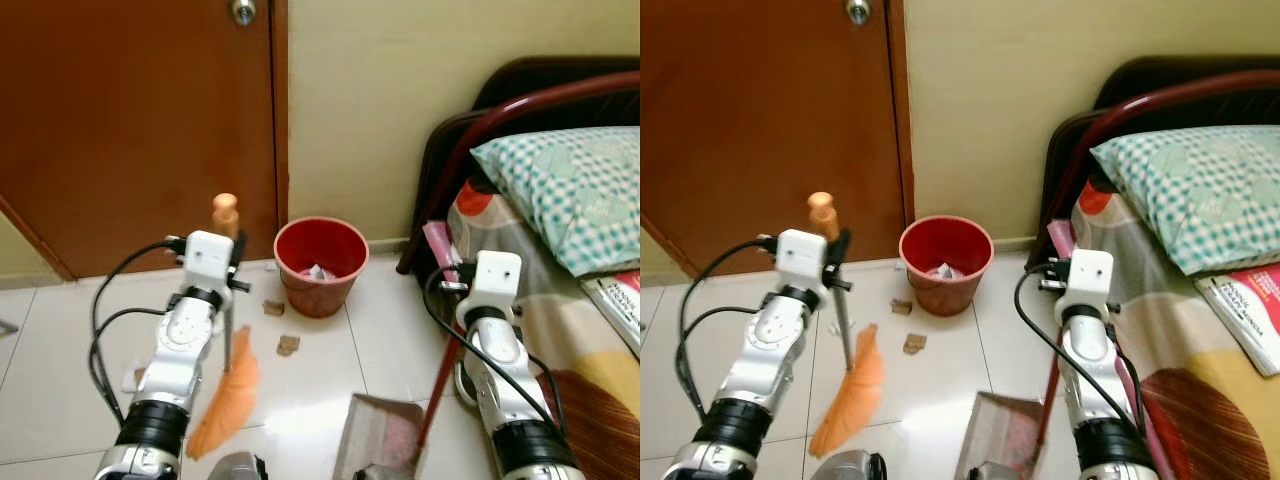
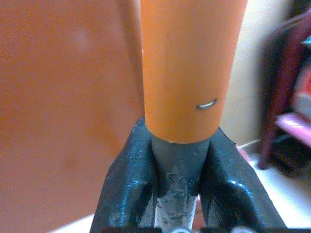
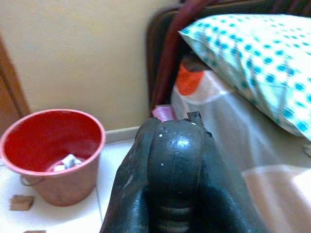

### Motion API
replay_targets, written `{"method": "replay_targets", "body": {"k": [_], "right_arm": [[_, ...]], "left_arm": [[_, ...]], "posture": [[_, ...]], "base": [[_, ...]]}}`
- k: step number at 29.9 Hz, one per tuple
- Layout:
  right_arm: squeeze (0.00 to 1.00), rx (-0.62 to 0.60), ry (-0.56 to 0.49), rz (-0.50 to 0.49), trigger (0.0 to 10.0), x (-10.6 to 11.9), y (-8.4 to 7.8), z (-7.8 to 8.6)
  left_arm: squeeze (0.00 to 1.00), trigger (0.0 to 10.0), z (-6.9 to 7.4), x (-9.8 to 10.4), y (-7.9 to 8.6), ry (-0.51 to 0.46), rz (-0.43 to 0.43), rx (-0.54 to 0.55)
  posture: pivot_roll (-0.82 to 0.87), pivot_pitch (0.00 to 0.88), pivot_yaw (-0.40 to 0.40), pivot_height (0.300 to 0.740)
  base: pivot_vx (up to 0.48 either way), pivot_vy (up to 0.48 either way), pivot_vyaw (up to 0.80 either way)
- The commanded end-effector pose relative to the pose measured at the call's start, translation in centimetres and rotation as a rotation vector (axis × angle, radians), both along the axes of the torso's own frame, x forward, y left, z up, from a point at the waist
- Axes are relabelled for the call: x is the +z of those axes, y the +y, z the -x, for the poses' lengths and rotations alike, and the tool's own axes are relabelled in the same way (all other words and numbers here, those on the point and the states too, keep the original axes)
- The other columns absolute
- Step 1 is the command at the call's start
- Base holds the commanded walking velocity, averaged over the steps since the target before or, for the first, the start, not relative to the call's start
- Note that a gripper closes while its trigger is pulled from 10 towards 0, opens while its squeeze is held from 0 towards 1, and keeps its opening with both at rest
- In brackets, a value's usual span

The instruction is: Sweep floor

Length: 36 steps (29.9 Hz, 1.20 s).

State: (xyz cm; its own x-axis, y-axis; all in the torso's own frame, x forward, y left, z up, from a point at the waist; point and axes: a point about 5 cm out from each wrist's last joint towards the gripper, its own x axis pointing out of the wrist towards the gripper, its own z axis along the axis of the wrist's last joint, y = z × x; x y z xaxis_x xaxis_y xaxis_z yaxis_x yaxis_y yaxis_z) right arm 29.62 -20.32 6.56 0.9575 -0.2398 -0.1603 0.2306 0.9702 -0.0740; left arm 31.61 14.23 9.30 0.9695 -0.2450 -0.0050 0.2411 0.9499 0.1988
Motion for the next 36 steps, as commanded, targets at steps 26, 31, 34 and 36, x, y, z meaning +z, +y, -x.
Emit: {"method": "replay_targets", "body": {"k": [26,31,34,36], "right_arm": [[0.00,-0.097,0.004,0.040,10.0,0.5,-1.1,-0.9],[0.00,-0.106,-0.006,0.056,10.0,0.8,-1.2,-1.3],[0.00,-0.107,-0.008,0.058,10.0,0.9,-1.2,-1.4],[0.00,-0.108,-0.009,0.058,10.0,0.9,-1.2,-1.5]], "left_arm": [[0.00,10.0,3.0,-1.6,-7.6,0.092,0.000,-0.712],[0.00,10.0,3.9,-1.5,-8.6,0.112,0.075,-0.771],[0.00,10.0,4.2,-1.2,-9.0,0.116,0.116,-0.795],[0.00,10.0,4.3,-1.1,-9.2,0.116,0.133,-0.801]], "posture": [[0.02,0.073,-0.032,0.740],[0.03,0.074,-0.033,0.740],[0.03,0.072,-0.032,0.740],[0.03,0.072,-0.032,0.740]], "base": [[0.000,0.000,0.00],[0.000,0.000,0.00],[0.000,0.000,0.00],[0.000,0.000,0.00]]}}
